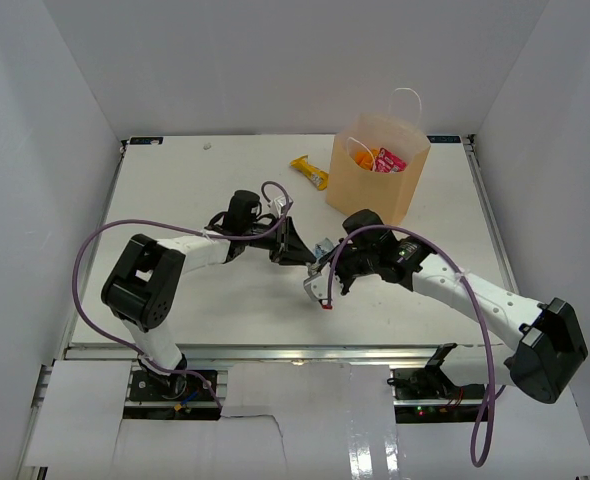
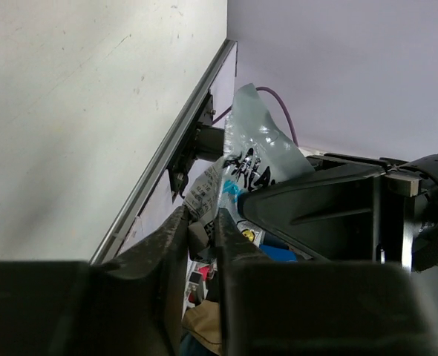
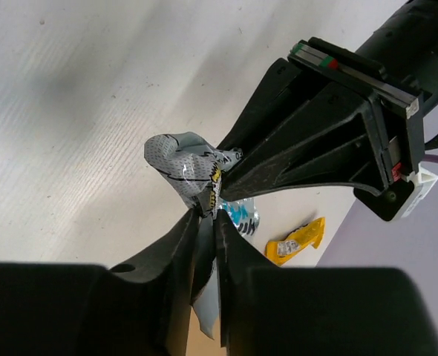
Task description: Place the snacks into the paper bag
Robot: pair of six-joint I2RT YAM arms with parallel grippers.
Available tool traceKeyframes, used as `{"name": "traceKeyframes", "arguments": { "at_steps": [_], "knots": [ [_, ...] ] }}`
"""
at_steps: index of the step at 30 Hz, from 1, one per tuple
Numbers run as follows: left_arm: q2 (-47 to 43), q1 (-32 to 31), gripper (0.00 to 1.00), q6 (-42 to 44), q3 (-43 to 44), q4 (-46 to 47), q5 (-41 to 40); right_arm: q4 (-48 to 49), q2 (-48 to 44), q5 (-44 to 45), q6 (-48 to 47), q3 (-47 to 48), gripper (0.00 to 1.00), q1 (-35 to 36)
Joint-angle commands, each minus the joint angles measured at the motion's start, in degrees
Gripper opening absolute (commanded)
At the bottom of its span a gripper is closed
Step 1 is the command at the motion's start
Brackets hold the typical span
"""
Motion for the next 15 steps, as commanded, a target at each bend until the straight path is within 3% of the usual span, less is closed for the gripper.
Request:
{"name": "traceKeyframes", "arguments": {
  "at_steps": [1, 5, 14, 15],
  "knots": [
    [-1.96, -0.34, 0.32, 0.36, 3.69, 1.37, 3.40, 1.54, -0.16, 0.13, 2.10, 0.43, 0.16, -0.12],
    [-3.10, 2.11, 0.47, 0.89, 5.80, 1.37, 3.93, 1.28, -2.26, -1.97, 5.70, 0.34, 0.11, -0.82],
    [-5.22, 12.57, 0.53, 2.47, 10.63, 0.93, 2.18, 1.19, -9.29, -10.23, 17.82, 2.36, 0.08, -5.74],
    [-4.78, 13.11, 0.62, 2.73, 12.47, 0.67, 1.56, 1.27, -9.99, -11.20, 19.49, 2.97, 0.08, -6.79]
  ]
}}
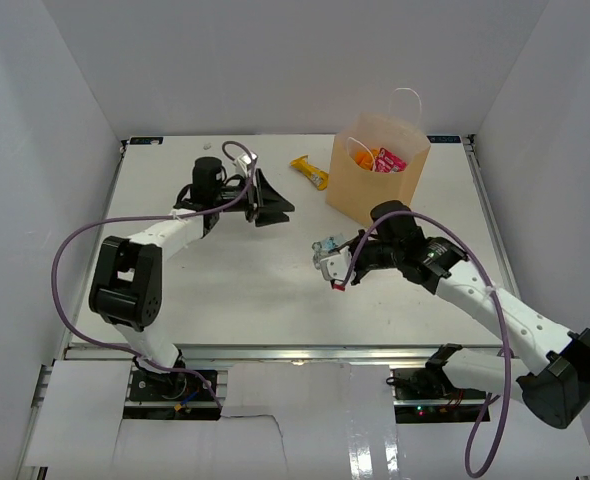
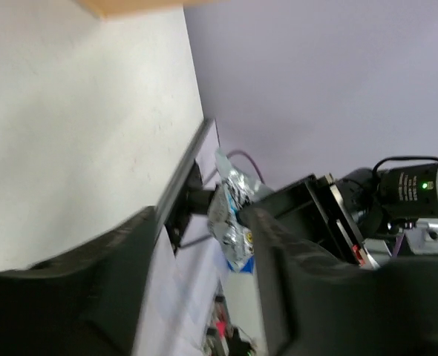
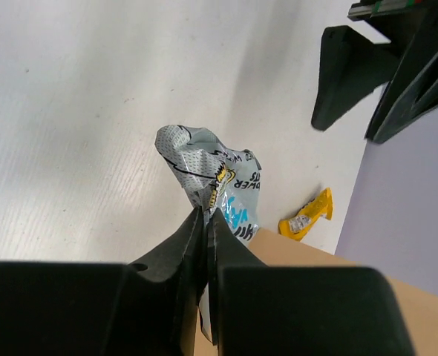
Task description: Place the snacks into the paper bag
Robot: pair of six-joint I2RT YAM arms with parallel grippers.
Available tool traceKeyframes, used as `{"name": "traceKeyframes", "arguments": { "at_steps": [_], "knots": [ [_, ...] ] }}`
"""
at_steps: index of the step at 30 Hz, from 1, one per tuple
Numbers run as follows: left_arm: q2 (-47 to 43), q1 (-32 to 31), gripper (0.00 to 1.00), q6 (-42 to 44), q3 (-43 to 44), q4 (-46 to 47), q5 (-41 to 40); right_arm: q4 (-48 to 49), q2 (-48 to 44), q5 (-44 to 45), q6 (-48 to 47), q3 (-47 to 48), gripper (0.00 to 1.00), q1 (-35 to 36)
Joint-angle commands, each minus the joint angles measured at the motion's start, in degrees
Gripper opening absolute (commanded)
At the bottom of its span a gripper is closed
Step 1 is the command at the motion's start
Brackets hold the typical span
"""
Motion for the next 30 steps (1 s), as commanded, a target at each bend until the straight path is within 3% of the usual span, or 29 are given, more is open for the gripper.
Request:
{"name": "traceKeyframes", "arguments": {
  "at_steps": [1, 2, 3, 4, 7, 8, 10, 14, 17, 20, 23, 28, 30],
  "knots": [
    [-2.35, 2.79, 0.69, 2.36, 5.01, 0.88, -2.85, 1.30, -3.35, -7.70, 10.81, 4.44, 0.08, -2.21],
    [-1.74, 3.23, 0.71, 2.71, 5.97, 0.79, -4.44, 1.56, -4.40, -8.77, 13.12, 5.67, 0.08, -2.82],
    [-0.17, 3.32, 0.89, 2.98, 7.03, 0.71, -6.10, 2.17, -4.76, -9.73, 15.75, 7.08, 0.08, -4.22],
    [0.72, 3.41, 0.98, 3.16, 9.56, 0.62, -9.86, 3.31, -5.11, -10.44, 23.00, 10.13, 0.08, -5.19],
    [5.45, 3.41, 0.98, 3.16, 15.44, -0.08, -15.94, 12.34, -5.91, -11.77, 36.29, 14.63, 0.08, -10.02],
    [6.52, 3.41, 0.98, 3.68, 17.13, -1.04, -21.36, 15.33, -5.91, -9.16, 46.78, 17.35, 0.08, -11.25],
    [8.63, 2.89, 0.98, 6.39, 22.12, -3.95, -27.89, 22.20, -5.13, 0.65, 56.86, 19.91, 0.08, -13.98],
    [10.48, -0.10, 0.98, 14.39, 26.72, -2.55, -43.55, 23.89, -1.26, 16.68, 73.04, 27.73, 0.08, -18.03],
    [16.08, 0.16, 0.98, 14.41, 32.76, -1.67, -42.34, 20.56, 4.01, 27.93, 76.50, 30.98, 0.08, -20.22],
    [23.89, 0.51, 0.98, 12.04, 41.19, -1.84, -35.76, 18.26, 9.20, 29.54, 78.35, 32.84, 0.08, -22.60],
    [27.87, -0.27, 0.97, 12.64, 47.54, -7.71, -38.45, 18.44, 13.59, 26.74, 78.70, 33.19, 0.08, -26.37],
    [31.92, -0.54, 0.83, 10.64, 52.91, -17.74, -46.36, 16.86, 18.95, 18.13, 79.76, 34.16, 0.09, -29.81],
    [33.59, -0.63, 0.82, 9.75, 54.05, -20.46, -47.69, 16.42, 19.31, 16.72, 79.15, 33.46, 0.18, -29.90]
  ]
}}
